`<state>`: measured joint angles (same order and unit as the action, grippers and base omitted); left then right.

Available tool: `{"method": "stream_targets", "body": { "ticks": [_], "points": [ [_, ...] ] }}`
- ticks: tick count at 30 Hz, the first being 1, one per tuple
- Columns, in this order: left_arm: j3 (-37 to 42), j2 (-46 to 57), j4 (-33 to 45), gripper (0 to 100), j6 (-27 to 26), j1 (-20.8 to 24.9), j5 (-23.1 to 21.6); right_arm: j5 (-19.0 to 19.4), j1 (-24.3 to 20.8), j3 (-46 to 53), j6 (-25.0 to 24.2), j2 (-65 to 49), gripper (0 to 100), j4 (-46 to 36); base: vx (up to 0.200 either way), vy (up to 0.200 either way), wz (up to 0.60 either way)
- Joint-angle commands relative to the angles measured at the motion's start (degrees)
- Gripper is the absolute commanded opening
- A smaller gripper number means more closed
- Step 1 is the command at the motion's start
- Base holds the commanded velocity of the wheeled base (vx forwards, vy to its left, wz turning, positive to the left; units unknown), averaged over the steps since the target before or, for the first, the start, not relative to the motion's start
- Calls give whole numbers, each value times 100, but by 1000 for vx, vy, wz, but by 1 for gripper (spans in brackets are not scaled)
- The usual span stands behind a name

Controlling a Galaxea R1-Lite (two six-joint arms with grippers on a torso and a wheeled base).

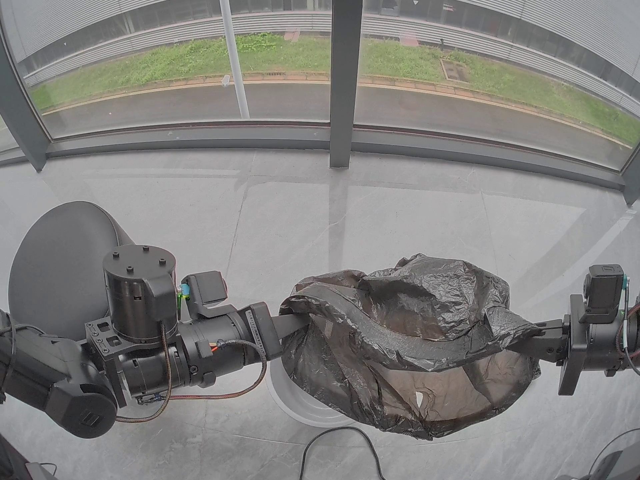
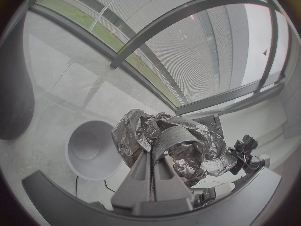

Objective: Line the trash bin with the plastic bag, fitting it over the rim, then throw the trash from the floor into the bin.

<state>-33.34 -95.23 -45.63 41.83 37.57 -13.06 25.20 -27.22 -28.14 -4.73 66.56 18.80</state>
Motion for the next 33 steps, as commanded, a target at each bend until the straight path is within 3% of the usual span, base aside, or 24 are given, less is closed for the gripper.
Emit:
{"method": "stream_targets", "body": {
  "ticks": [1, 6, 11, 19, 27, 33],
  "points": [
    [126, -22, -60, 0, 230, -22, 93, 3, 6, 89, -2, -29, 0, 1, 0, 0, 0],
    [38, 145, -183, 0, 511, -92, 444, 3, 15, 89, -2, 15, 0, 10, 0, 0, 0],
    [21, 207, -297, 0, 651, -4, 418, 3, 24, 80, -2, 112, 0, 124, 0, 0, 0],
    [73, 233, -297, 0, 669, 75, 356, 3, 33, 89, 7, 173, 0, 274, 0, 200, 0],
    [179, 233, -297, 0, 687, 101, 339, 3, 33, 80, 7, 173, 0, 274, 0, 0, 0],
    [443, -13, -306, 0, 651, 418, 198, -6, 15, 177, -10, 112, 0, 177, 0, 0, 0]
  ]
}}
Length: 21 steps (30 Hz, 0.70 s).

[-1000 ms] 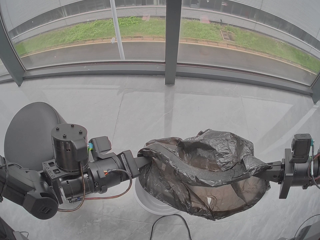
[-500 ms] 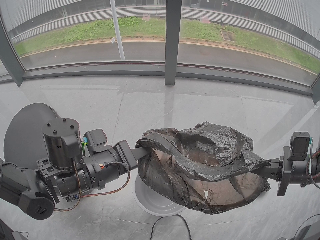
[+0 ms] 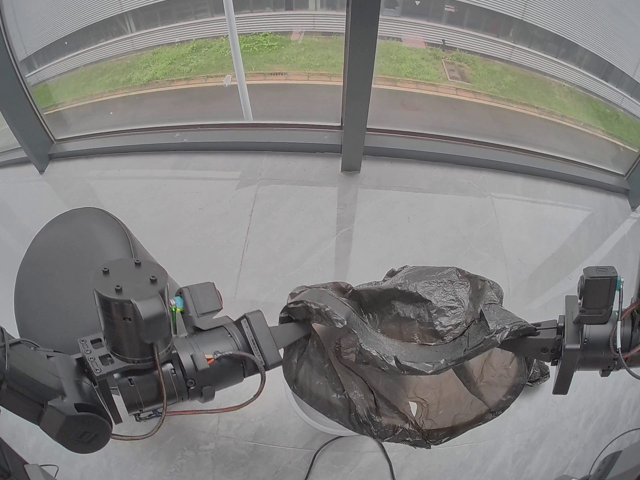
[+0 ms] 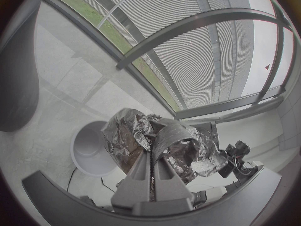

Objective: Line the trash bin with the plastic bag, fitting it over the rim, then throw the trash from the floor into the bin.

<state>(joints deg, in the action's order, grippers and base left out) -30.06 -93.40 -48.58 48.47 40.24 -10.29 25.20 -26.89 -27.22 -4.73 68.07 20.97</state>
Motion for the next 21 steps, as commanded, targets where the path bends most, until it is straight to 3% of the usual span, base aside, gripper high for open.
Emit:
{"method": "stream_targets", "body": {
  "ticks": [1, 11, 12, 14, 21],
  "points": [
    [97, -319, -20, 0, 5, 177, -202, -6, -35, 173, -19, -66, 0, -40, 0, 0, 0],
    [194, -547, -20, 0, 479, 256, -553, 20, -132, 419, -450, -418, 0, -673, 0, 0, 0],
    [246, -459, -20, 0, 857, 239, -562, 38, -202, 437, -538, -391, 0, -928, 0, 0, 0],
    [343, -398, -11, 0, 971, 212, -571, 161, -194, 437, -555, -338, 0, -954, 0, 0, 0],
    [862, -829, -20, 0, 1112, 159, -650, 468, -141, 419, -538, 576, 0, -875, 0, 0, 0]
  ]
}}
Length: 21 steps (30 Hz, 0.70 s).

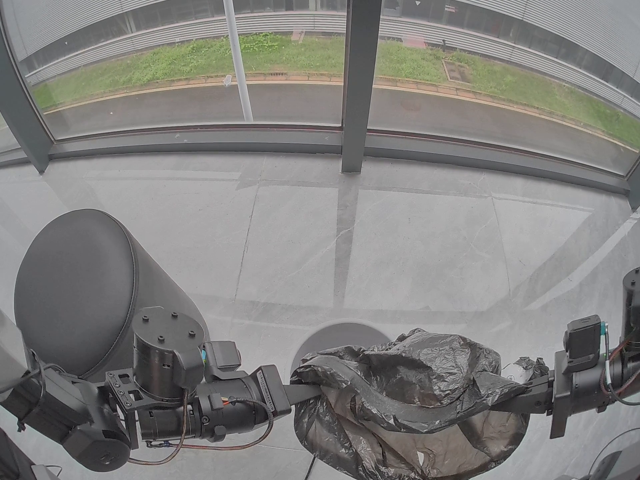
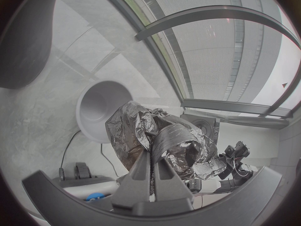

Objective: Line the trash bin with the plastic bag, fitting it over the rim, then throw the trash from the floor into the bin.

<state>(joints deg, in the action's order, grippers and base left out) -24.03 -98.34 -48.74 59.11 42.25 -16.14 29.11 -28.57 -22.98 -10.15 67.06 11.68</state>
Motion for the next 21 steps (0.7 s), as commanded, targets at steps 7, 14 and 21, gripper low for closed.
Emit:
{"method": "stream_targets", "body": {
  "ticks": [7, 14, 21],
  "points": [
    [179, -1143, -224, 0, 48, -710, -548, 411, 361, -242, 57, 2558, 0, 1144, 0, 0, 0],
    [91, -1785, -321, 0, 30, -956, -662, 420, 651, -348, 22, 3920, 0, 2928, 0, 0, 0],
    [-533, -2462, -655, 0, 48, -947, -777, 411, 854, -304, 5, 3981, 0, 3077, 0, 0, 0]
  ]
}}
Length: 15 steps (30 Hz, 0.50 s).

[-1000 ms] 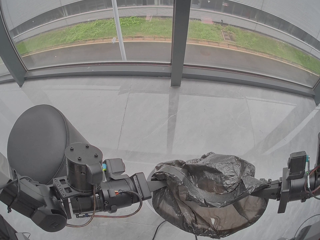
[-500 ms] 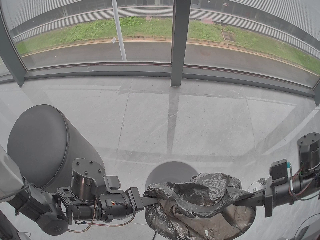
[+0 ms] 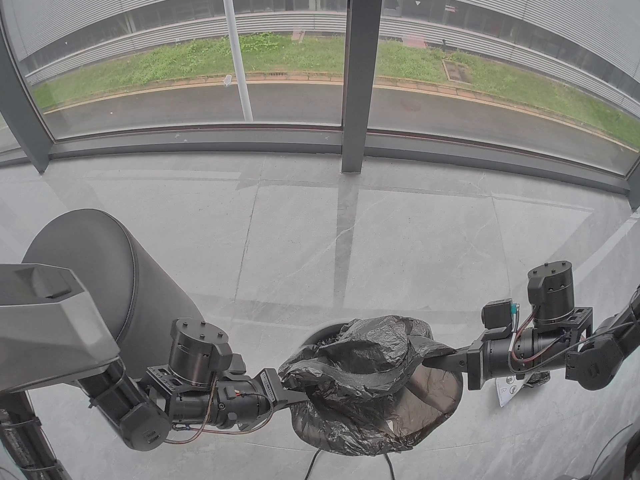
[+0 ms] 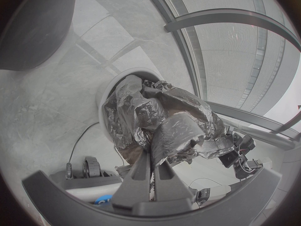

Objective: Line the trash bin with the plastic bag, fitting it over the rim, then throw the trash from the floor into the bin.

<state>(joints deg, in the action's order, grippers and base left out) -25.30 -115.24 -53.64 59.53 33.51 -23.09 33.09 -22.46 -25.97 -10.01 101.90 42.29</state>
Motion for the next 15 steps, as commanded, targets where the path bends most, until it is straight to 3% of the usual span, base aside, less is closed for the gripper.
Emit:
{"method": "stream_targets", "body": {
  "ticks": [1, 7, 15],
  "points": [
    [-406, -772, -164, 0, 6, -73, -82, 14, 242, -5, -10, 497, 0, 16, 0, 0, 0],
    [-845, -1115, -490, 0, 68, -47, -99, 14, 804, -40, 43, 462, 0, 34, 0, 0, 0],
    [-661, -922, -446, 0, 499, -73, -205, 14, 663, -233, 25, 673, 0, 51, 0, 0, 0]
  ]
}}
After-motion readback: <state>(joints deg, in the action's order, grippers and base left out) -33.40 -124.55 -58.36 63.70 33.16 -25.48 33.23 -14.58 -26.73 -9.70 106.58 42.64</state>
